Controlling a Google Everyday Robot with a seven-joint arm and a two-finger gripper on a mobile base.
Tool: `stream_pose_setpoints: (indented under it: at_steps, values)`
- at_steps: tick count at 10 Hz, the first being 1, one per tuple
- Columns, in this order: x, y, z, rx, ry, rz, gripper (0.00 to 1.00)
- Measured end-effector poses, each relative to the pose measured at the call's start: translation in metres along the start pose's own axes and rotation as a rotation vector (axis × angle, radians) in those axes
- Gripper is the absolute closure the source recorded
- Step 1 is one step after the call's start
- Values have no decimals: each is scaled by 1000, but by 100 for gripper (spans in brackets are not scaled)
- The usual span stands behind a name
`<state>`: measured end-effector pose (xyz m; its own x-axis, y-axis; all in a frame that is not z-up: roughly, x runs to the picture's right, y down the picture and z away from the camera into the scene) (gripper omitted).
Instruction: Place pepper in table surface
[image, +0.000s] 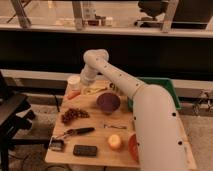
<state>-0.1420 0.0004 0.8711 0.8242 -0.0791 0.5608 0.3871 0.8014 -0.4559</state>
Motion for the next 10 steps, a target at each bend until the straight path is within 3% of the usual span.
stream_pose_setpoints:
  at_steps: [2,6,10]
  values:
    - [-3,1,14,1,-25,-21,76]
    - [2,3,52,-22,-52,-32,100]
    - [11,2,84,-30,-43,-27,94]
